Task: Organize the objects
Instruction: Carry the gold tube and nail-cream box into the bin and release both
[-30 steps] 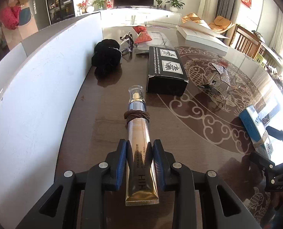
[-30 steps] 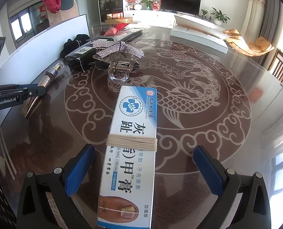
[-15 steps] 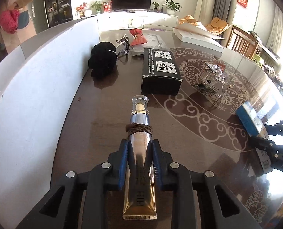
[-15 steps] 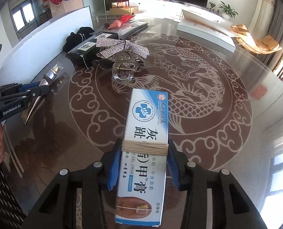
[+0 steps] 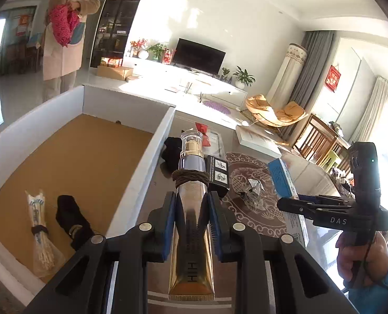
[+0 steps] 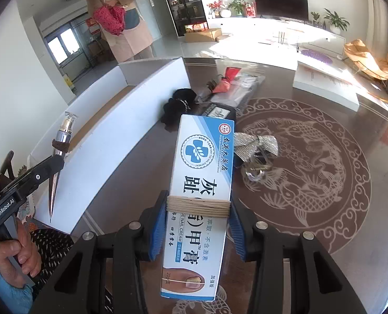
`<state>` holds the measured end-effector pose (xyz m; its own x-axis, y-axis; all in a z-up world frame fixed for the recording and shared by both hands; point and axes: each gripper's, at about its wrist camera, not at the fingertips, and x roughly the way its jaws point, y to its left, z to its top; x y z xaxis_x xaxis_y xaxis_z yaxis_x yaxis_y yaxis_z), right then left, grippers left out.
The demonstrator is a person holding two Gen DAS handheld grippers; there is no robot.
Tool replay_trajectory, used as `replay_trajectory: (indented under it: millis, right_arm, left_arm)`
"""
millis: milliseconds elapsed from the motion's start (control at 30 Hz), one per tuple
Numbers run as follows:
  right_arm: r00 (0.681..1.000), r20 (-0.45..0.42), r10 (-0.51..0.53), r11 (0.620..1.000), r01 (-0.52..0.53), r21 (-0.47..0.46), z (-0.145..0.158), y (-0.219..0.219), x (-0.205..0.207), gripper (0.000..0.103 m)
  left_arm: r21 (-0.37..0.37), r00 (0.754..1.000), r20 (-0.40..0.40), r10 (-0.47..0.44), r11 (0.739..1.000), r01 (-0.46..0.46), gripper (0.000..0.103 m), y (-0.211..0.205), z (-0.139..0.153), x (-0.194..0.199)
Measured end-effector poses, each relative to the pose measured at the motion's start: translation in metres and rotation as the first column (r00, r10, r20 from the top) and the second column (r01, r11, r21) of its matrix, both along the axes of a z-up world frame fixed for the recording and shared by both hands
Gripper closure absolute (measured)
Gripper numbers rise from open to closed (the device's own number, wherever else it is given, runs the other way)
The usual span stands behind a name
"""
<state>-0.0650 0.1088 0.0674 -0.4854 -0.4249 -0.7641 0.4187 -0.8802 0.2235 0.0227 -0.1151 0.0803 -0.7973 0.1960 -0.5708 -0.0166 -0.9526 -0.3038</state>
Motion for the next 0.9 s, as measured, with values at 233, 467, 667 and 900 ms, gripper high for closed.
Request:
replay_trajectory:
  millis: [233, 467, 667, 900]
  right_arm:
    - [0.972, -0.075, 0.221, 0.968, -0.228, -0.1, 0.053, -0.161, -0.02, 0.059]
    - [0.929, 0.027, 0.37, 0.925, -0.365, -0.104, 0.001, -0.289, -0.029, 0.053]
    - [0.938, 0.013, 0.347, 0.931, -0.343, -0.126, -0.023, -0.273, -0.023, 0.026]
    - [0.966, -0.209, 0.154, 0.988, -0.147, 0.045, -0.021, -0.134, -0.006, 0.004]
  left_arm:
    - [-0.087, 0.967, 0.102, 0.234, 0.97, -0.226, 0.079, -0.118, -0.003, -0.012]
    - [-0.199, 0.876, 0.29, 0.386, 0.92, -0.339, 0.066, -0.181, -0.055, -0.033]
    - [-0.231, 0.873, 0.221, 0.435, 0.893, -0.387, 0.023, -0.18, -0.054, -0.013]
    - [-0.132, 0.957, 0.129, 0.26, 0.961, -0.243, 0.023, -0.105, -0.024, 0.0]
